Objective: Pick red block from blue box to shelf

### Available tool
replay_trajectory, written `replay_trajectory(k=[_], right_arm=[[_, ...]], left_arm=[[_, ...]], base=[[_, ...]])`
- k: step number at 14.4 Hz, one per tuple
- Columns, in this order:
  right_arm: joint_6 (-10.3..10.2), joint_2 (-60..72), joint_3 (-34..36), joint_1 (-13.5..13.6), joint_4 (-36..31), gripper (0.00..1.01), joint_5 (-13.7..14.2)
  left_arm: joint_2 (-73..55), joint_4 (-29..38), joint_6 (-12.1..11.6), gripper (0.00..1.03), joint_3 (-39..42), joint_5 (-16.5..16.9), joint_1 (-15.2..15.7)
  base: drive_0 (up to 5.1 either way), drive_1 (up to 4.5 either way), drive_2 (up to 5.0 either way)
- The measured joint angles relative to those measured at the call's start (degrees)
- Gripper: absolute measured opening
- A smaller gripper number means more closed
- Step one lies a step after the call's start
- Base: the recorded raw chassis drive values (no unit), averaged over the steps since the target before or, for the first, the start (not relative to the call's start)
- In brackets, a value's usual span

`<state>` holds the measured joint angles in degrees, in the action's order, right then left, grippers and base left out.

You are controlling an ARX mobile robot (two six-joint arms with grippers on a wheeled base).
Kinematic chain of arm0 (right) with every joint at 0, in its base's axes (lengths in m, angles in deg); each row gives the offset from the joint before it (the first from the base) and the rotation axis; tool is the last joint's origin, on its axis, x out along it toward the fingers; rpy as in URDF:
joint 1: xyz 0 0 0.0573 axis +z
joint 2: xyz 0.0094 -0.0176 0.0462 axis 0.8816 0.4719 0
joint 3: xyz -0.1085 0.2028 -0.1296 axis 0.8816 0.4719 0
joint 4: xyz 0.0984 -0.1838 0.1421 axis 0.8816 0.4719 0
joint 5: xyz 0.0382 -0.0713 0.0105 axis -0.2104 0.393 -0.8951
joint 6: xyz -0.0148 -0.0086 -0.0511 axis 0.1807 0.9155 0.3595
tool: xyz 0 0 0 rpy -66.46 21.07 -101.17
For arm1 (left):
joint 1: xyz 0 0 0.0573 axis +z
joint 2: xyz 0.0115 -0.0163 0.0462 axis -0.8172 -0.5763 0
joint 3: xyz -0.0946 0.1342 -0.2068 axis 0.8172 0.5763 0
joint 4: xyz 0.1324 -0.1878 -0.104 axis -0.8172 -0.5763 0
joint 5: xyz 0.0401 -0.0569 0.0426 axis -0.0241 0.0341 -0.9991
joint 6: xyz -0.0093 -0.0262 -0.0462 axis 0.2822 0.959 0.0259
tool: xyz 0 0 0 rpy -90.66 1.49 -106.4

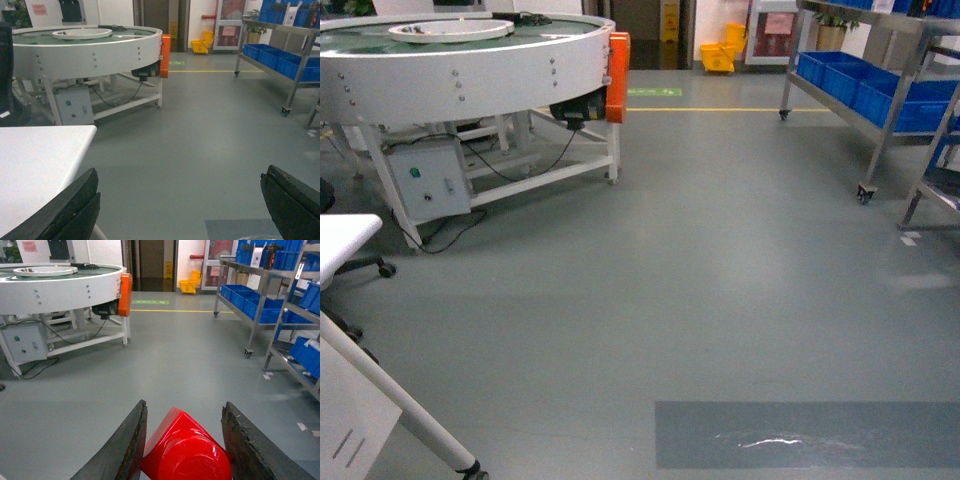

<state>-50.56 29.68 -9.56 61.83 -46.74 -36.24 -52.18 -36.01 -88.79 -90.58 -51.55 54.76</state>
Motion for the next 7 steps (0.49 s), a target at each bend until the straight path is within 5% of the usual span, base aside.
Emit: replay_trajectory(k=[7], right_arm=[[0.0, 0.0, 0.0, 0.0, -0.1, 0.38, 0.0]], left_arm=[[0.0, 0.1, 0.0, 0.98, 0.0, 0.0, 0.0]], base=[[0.2, 4.32, -3.9]])
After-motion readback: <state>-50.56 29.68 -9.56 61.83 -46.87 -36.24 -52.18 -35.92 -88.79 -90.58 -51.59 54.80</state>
